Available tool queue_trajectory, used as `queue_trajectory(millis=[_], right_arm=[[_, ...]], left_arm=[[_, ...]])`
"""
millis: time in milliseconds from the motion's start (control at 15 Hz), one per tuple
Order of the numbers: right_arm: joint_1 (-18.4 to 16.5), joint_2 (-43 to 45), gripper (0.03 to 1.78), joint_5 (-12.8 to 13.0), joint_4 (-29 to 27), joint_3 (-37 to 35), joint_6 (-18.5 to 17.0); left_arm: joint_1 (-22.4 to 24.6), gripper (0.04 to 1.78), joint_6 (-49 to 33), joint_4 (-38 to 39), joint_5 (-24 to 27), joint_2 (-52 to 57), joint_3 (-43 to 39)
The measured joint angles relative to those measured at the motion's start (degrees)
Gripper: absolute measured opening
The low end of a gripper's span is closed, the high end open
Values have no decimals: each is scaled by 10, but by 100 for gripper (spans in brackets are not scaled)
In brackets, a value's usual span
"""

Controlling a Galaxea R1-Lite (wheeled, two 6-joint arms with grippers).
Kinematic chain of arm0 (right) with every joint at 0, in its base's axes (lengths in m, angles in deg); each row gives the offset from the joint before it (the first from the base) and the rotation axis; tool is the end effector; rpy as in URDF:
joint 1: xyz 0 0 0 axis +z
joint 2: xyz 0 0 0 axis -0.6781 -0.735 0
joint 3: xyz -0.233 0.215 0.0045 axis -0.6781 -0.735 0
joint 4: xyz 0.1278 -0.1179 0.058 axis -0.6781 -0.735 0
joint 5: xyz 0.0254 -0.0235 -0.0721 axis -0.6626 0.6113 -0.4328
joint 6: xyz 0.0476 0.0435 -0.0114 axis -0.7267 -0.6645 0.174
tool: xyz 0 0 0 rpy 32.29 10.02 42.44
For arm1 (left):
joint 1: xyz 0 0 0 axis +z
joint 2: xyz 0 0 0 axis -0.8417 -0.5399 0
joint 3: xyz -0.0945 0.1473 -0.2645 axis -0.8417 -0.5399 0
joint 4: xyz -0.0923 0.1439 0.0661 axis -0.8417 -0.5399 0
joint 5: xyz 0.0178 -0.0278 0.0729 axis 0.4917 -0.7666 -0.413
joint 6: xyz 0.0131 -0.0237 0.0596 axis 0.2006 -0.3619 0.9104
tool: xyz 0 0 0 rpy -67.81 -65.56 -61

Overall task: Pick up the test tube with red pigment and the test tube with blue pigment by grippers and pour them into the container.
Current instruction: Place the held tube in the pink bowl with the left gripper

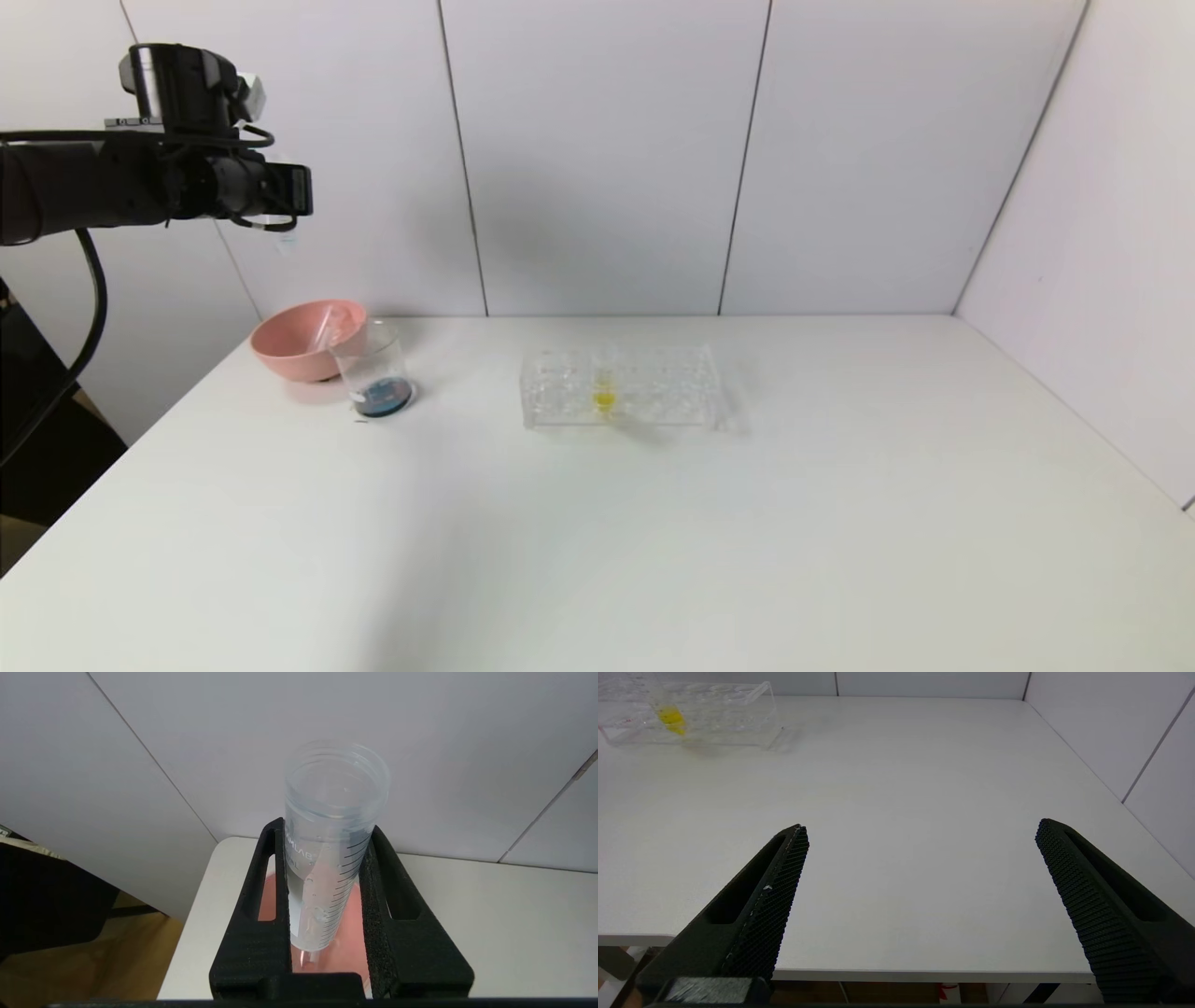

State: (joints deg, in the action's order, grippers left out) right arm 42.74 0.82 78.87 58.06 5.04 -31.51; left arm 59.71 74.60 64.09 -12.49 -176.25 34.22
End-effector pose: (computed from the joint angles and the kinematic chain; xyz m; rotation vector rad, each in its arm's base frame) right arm -0.0046 0.0000 0.0743 -0.0022 0.0076 0.0008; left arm 0.4728 0.0321 0.2977 0.0757 0.2221 0.2257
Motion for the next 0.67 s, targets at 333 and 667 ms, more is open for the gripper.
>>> queue_trajectory(millis=[333,667], right_arm=[[0,0,177,0,0,0,0],[0,0,177,0,0,0,0]], left_arm=[[23,45,-25,35,1,8,-100],[47,45,-34,131,-1,2,-193]])
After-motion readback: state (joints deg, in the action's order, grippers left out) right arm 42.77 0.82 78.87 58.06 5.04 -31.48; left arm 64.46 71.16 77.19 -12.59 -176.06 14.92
